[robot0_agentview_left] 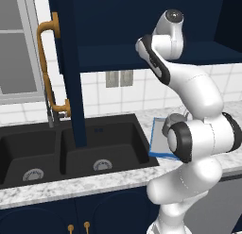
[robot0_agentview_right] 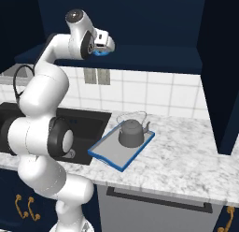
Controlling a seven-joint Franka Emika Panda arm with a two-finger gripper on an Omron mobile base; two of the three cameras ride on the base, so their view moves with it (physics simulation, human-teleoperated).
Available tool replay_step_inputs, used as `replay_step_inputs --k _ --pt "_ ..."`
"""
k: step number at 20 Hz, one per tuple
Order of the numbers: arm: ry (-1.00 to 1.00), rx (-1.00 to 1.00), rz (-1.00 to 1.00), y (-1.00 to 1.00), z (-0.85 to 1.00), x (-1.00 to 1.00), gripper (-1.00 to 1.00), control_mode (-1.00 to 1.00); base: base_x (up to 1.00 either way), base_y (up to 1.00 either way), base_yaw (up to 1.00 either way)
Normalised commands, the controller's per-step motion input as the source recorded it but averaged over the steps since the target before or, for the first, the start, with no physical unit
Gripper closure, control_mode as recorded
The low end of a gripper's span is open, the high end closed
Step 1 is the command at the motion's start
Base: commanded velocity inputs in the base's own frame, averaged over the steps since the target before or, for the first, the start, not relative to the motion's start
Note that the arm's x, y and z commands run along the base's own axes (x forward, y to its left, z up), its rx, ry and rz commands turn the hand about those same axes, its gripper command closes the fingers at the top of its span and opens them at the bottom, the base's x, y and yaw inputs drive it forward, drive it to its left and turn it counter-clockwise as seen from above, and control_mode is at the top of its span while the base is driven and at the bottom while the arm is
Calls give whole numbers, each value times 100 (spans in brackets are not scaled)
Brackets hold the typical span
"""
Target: Pick the kettle from the counter and place it on the tray. Then pick the mug from the cabinet and place it on the tray. Then close the cabinet doors.
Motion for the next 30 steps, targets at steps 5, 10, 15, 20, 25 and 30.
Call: replay_step_inputs --k 5,10,15,20,25,30 --pt "-1 0 0 0 0 0 100 -100 0 0 0" --pt "-4 5 5 0 4 -64 100 -100 0 0 0" --pt "-5 10 10 -10 4 -100 100 -100 0 0 0" --pt "-4 5 23 -22 7 -100 100 -100 0 0 0" --pt "0 1 29 -25 0 -100 100 -100 0 0 0" --pt "0 -3 32 -20 -47 -100 100 -100 0 0 0"
